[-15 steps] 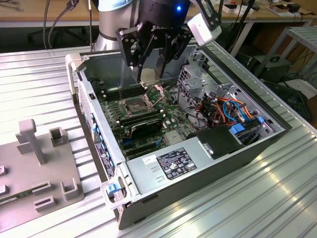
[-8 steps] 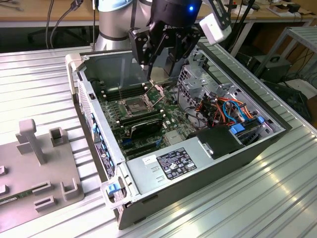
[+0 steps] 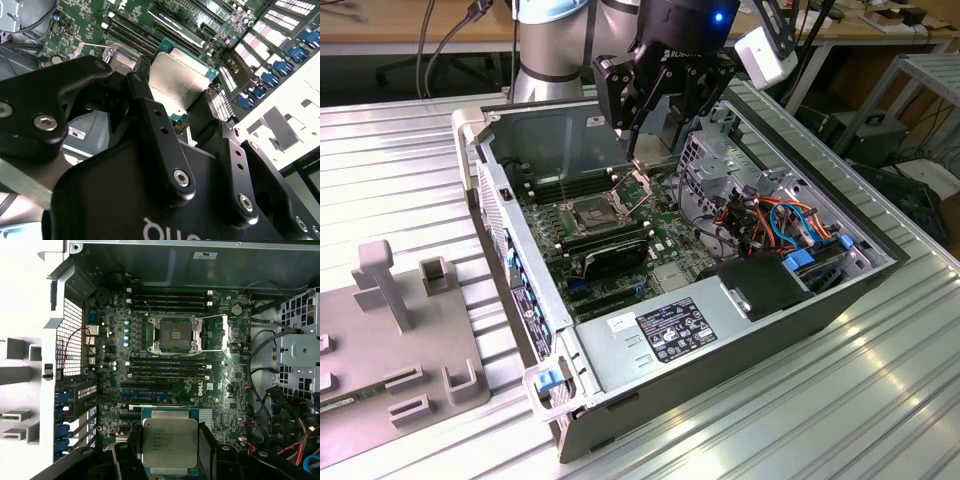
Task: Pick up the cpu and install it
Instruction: 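Pick up the cpu and move it towards the insertion slot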
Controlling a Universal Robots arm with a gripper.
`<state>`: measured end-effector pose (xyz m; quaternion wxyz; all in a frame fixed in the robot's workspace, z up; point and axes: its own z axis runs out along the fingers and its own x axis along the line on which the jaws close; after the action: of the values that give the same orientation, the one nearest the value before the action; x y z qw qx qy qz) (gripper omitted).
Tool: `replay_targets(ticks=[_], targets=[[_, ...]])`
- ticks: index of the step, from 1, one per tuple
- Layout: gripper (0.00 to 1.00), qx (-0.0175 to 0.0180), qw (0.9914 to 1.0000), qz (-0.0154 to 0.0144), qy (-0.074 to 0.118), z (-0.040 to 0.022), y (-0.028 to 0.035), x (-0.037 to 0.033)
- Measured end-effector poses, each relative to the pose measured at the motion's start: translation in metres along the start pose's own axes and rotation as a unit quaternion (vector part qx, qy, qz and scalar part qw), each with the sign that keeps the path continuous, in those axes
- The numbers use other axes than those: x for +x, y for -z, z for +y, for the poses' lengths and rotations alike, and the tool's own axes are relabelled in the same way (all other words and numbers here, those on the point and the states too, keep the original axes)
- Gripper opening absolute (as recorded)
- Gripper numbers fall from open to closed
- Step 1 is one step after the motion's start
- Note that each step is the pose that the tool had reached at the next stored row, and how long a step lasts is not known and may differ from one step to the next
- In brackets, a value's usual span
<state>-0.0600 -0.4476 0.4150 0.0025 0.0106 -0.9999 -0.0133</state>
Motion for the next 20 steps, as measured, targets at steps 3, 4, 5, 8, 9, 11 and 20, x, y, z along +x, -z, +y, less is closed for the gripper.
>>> replay_targets(ticks=[3, 4, 5, 8, 9, 11, 20], targets=[[0.55, 0.0, 1.0, 0.0, 0.0, 0.0, 0.0, -0.0001], [0.55, 0.0, 1.0, 0.0, 0.0, 0.0, 0.0, -0.0002], [0.55, 0.0, 1.0, 0.0, 0.0, 0.0, 0.0, -0.0007], [0.55, 0.0, 1.0, 0.0003, 0.0, -0.0001, -0.0001, -0.0034], [0.55, 0.0, 1.0, 0.0003, 0.0, -0.0001, -0.0002, -0.0044], [0.55, 0.0, 1.0, 0.0006, 0.0, -0.0001, -0.0002, -0.0077], [0.55, 0.0007, 1.0, 0.0012, 0.0, -0.0005, -0.0063, -0.0162]])
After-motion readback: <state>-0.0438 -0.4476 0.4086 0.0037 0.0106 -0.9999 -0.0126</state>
